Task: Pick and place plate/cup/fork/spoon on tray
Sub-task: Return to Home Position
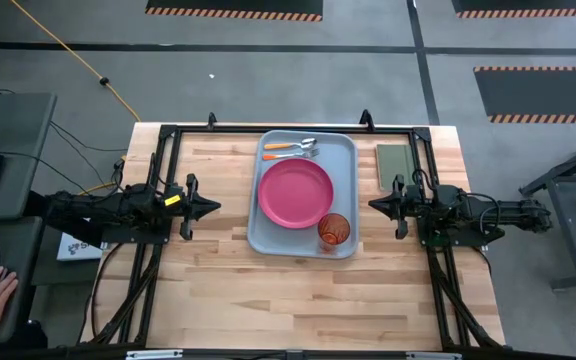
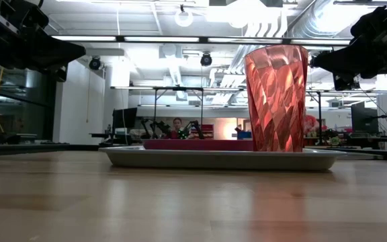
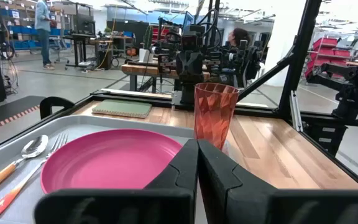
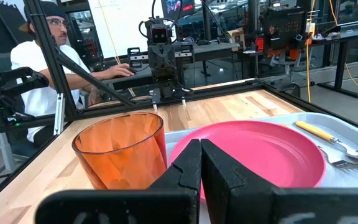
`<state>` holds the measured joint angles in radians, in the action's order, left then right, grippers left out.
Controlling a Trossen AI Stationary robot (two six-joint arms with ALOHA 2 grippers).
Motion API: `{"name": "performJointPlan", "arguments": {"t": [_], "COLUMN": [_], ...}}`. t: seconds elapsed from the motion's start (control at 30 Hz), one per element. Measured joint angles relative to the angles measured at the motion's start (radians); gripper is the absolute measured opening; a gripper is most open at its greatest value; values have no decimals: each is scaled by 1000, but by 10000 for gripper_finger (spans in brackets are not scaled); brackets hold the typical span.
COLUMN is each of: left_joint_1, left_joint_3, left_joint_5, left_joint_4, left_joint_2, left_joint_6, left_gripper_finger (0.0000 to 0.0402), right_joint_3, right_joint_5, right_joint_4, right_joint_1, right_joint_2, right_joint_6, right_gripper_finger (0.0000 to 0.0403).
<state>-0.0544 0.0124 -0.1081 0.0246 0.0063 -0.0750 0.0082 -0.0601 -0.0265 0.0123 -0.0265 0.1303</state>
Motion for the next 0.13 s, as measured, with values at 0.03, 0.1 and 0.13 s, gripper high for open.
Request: {"name": "performJointPlan", "arguments": {"t": [0.03,0.1,0.13], "left_joint_1": [0,0,0], "left_joint_3": [0,0,0], "left_joint_5": [0,0,0], "left_joint_4": [0,0,0], "left_joint_2": [0,0,0], "left_joint_6": [0,0,0], "left_gripper_finger": [0,0,0], "right_joint_3": [0,0,0], "right_joint_5": [0,0,0], "right_joint_4": [0,0,0], "right_joint_1": [0,0,0], "right_joint_2": [0,0,0], "right_joint_6": [0,0,0], "right_gripper_finger": [0,0,0]}}
